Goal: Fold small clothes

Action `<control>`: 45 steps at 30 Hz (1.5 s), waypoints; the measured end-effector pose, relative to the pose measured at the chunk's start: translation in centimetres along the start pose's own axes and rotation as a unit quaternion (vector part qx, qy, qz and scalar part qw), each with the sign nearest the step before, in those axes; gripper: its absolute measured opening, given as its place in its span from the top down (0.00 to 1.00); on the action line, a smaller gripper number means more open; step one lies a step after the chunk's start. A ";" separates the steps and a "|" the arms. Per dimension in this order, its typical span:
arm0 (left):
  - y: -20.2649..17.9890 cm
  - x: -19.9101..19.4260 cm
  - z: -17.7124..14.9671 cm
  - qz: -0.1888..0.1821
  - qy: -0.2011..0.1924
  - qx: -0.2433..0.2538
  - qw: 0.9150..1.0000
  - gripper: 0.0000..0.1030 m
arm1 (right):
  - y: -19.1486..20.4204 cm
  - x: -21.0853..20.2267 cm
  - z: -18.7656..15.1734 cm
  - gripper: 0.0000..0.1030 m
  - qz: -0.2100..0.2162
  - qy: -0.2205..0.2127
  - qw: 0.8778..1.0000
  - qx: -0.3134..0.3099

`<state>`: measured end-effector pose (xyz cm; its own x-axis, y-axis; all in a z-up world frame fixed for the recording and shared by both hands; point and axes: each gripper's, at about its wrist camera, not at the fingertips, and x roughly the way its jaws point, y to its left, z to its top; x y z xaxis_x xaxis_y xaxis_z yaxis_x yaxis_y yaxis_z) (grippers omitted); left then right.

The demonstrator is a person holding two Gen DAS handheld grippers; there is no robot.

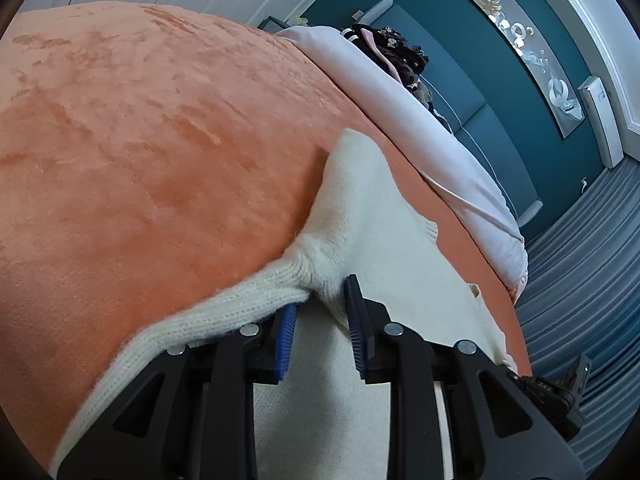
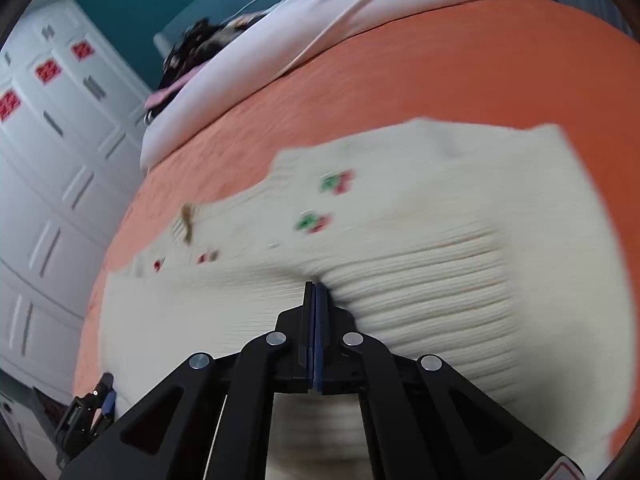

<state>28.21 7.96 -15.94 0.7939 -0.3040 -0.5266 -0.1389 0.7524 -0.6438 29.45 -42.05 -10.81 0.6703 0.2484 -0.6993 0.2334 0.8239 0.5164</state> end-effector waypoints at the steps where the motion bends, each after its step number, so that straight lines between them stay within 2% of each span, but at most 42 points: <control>1: 0.0 0.0 0.0 0.001 0.000 0.001 1.000 0.76 | -0.4 -1.5 0.2 1.00 -0.027 -0.011 1.000 -0.003; 2: -0.1 0.0 0.0 0.002 0.000 0.000 1.000 0.76 | -0.1 -3.0 0.1 1.00 -0.046 -0.024 0.999 -0.015; 3: -0.1 0.0 0.0 0.002 0.000 0.000 1.000 0.76 | 0.2 -4.5 -0.3 0.87 -0.041 -0.034 0.998 -0.026; 5: -0.3 -0.1 0.1 0.005 0.002 0.000 1.000 0.76 | 0.4 -7.3 -2.1 0.86 -0.026 -0.045 0.998 -0.033; 6: -0.4 -0.1 0.2 0.006 0.005 -0.002 1.000 0.76 | 0.2 -8.5 -3.5 0.79 -0.030 -0.042 0.998 -0.032; 7: -0.5 -0.3 0.4 0.006 0.014 -0.005 1.000 0.76 | -0.3 -9.7 -4.9 0.66 -0.045 -0.039 0.998 -0.031; 9: -0.6 -1.4 1.1 0.002 0.047 -0.010 0.999 0.72 | -2.4 -13.0 -7.9 0.58 -0.074 -0.029 0.997 -0.027; 10: -0.3 -2.7 1.1 -0.003 0.065 -0.013 0.998 0.68 | -3.6 -14.5 -9.5 0.56 -0.076 -0.019 0.997 -0.019; 11: 0.0 -4.5 1.0 -0.006 0.077 -0.010 0.997 0.56 | -4.8 -16.5 -11.1 0.54 -0.080 -0.009 0.997 -0.009; 12: 0.5 -6.5 0.7 -0.003 0.082 -0.004 0.997 0.38 | -6.2 -18.5 -12.8 0.48 -0.083 -0.002 0.997 0.004; 13: 1.2 -9.1 0.2 0.008 0.084 -0.002 0.996 0.29 | -7.2 -20.5 -14.5 0.41 -0.082 0.010 0.996 0.017; 15: 3.2 -13.9 -1.1 0.008 0.101 -0.014 0.995 0.15 | -8.7 -23.1 -17.6 0.38 -0.081 0.042 0.995 0.036; 17: 5.5 -17.5 -3.1 0.034 0.139 -0.043 0.989 0.11 | -8.9 -24.4 -20.7 0.38 -0.076 0.083 0.993 0.045; 19: 6.9 -20.8 -4.9 0.021 0.151 -0.058 0.987 0.12 | -8.5 -24.9 -23.5 0.38 -0.045 0.114 0.990 0.069; 20: 7.0 -22.0 -5.7 0.030 0.153 -0.056 0.986 0.11 | -7.9 -24.9 -24.7 0.37 -0.025 0.125 0.989 0.082; 23: 6.7 -23.4 -7.7 0.031 0.168 -0.060 0.984 0.08 | -6.0 -23.9 -27.0 0.37 0.013 0.132 0.987 0.096; 26: 5.9 -23.0 -8.3 0.033 0.163 -0.059 0.984 0.08 | -4.3 -22.2 -27.2 0.36 0.016 0.111 0.989 0.093; 28: 5.2 -22.1 -8.4 0.013 0.179 -0.074 0.981 0.16 | -3.5 -21.6 -26.5 0.38 0.017 0.096 0.991 0.092; 29: 4.8 -21.8 -8.7 0.003 0.194 -0.084 0.977 0.32 | -3.0 -21.4 -25.9 0.42 0.019 0.092 0.991 0.095; 30: 4.2 -21.1 -8.8 -0.009 0.214 -0.088 0.973 0.48 | -2.6 -21.3 -25.5 0.63 0.023 0.089 0.991 0.096; 31: 3.6 -20.7 -8.9 -0.002 0.228 -0.076 0.971 0.57 | -2.3 -21.5 -25.2 0.91 0.027 0.086 0.991 0.094; 32: 3.0 -20.5 -8.8 0.011 0.233 -0.058 0.971 0.84 | -1.9 -22.0 -24.8 0.91 0.031 0.079 0.992 0.091; 33: 2.4 -20.6 -8.6 0.018 0.235 -0.045 0.971 0.91 | -1.5 -22.8 -24.4 0.91 0.037 0.068 0.993 0.086; 37: 1.2 -24.0 -7.0 0.001 0.212 -0.026 0.977 0.93 | 0.6 -27.0 -22.9 0.93 0.040 0.042 0.998 0.030; 40: 1.1 -27.5 -6.6 -0.008 0.206 -0.008 0.979 0.94 | 1.2 -30.0 -22.6 0.94 0.045 0.044 0.998 -0.004; 42: 1.1 -29.7 -7.3 -0.005 0.214 0.015 0.977 0.94 | 1.3 -31.5 -23.5 0.94 0.041 0.064 0.997 -0.029; 45: 2.0 -32.7 -9.2 0.012 0.250 0.040 0.967 0.94 | 1.1 -33.3 -26.8 0.94 0.020 0.127 0.989 -0.078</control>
<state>-3.47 13.99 -5.11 0.4034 -0.5155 -0.7560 -0.0922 0.7991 -0.5941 -11.50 -35.74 -0.25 0.4742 0.3856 -0.7915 0.0860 0.8744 0.4775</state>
